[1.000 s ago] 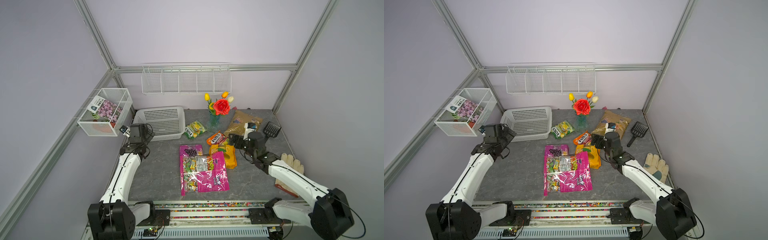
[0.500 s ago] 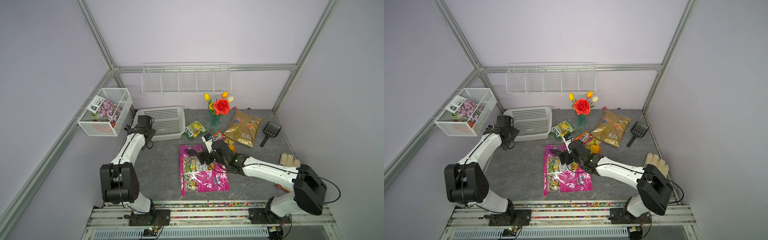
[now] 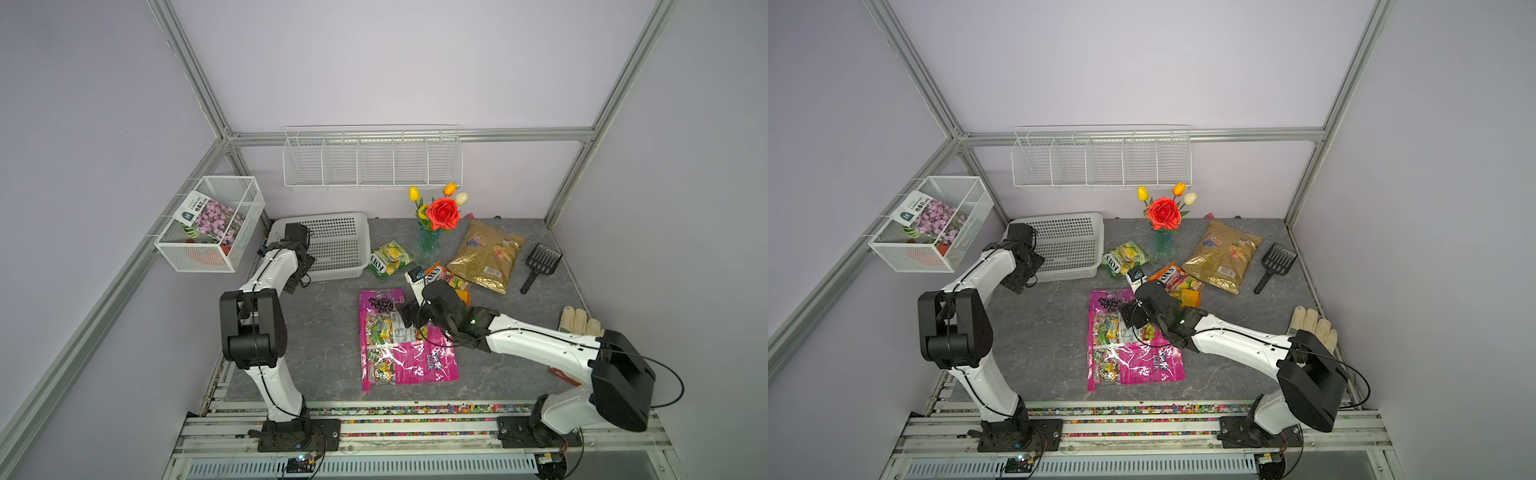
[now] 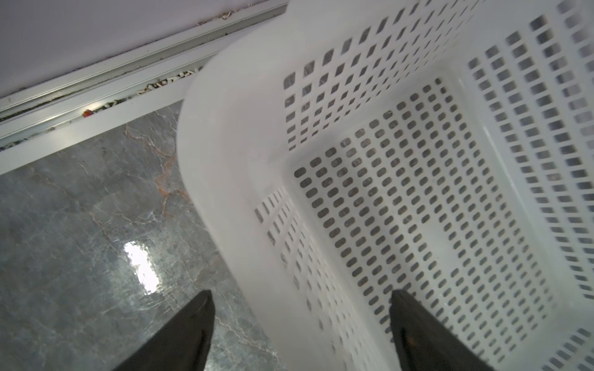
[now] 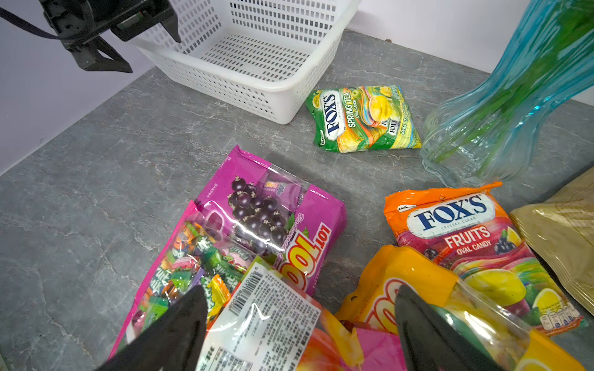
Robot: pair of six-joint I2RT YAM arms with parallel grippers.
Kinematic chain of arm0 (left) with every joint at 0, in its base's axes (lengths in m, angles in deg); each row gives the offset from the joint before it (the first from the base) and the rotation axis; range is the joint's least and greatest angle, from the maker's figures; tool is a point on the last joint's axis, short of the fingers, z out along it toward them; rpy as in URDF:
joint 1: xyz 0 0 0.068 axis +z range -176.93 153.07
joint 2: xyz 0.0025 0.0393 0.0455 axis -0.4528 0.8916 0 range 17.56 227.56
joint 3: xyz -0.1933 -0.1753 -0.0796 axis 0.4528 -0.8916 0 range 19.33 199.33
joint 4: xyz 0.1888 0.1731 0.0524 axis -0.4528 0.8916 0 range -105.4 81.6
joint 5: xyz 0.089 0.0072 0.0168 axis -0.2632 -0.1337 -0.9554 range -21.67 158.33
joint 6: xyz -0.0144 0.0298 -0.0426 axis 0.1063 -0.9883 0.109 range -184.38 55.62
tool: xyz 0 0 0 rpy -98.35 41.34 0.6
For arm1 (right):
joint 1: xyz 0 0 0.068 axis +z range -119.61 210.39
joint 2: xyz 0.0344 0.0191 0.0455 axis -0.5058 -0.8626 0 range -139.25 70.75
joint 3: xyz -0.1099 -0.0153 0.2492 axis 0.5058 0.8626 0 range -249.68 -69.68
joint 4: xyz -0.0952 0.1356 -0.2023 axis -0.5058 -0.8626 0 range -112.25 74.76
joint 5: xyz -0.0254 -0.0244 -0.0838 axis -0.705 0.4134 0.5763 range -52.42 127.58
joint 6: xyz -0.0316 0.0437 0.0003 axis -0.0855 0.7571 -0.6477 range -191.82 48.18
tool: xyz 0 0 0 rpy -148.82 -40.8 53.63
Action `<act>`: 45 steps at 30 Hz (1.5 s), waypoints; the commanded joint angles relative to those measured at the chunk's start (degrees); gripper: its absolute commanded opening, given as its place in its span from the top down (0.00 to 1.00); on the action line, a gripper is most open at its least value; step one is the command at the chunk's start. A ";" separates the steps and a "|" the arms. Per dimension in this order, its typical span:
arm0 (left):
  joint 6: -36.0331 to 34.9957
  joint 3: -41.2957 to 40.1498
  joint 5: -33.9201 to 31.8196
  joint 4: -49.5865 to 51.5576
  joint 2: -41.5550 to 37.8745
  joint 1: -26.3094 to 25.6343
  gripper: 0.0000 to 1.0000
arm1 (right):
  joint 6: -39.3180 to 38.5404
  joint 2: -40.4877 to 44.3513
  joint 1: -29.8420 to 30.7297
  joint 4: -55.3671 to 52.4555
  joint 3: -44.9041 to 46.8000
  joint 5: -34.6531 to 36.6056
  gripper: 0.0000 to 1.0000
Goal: Put the candies in the basket
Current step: Adjust the basket at the center of the board, then pick up the candy at the center of the board.
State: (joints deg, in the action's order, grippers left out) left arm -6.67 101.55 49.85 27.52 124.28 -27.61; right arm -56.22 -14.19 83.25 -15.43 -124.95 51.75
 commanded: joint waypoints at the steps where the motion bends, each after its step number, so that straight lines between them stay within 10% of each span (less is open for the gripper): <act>1: 4.02 -0.59 -1.44 6.39 -0.01 0.16 0.14 | 0.57 0.63 0.31 -1.74 -1.29 1.82 0.07; 14: 12.49 -15.44 -9.41 13.16 -15.63 0.23 0.25 | 2.11 -4.46 0.30 -8.05 -6.73 2.45 0.07; 24: 7.12 -25.77 -13.76 14.57 -27.76 0.25 0.25 | 4.88 -5.63 -0.21 -32.86 -11.47 4.20 0.05; 35: -26.51 -9.45 -0.71 10.79 -25.96 -11.81 0.13 | 15.17 13.38 -10.24 -34.52 8.39 -15.47 0.07; 45: -32.80 -4.26 23.98 -0.06 -16.71 -12.36 0.08 | 13.06 13.51 -22.00 -10.50 24.16 -39.44 0.14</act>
State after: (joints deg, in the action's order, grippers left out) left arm -36.04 96.76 65.02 31.23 104.17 -40.07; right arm -42.85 1.74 63.01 -36.48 -103.31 24.08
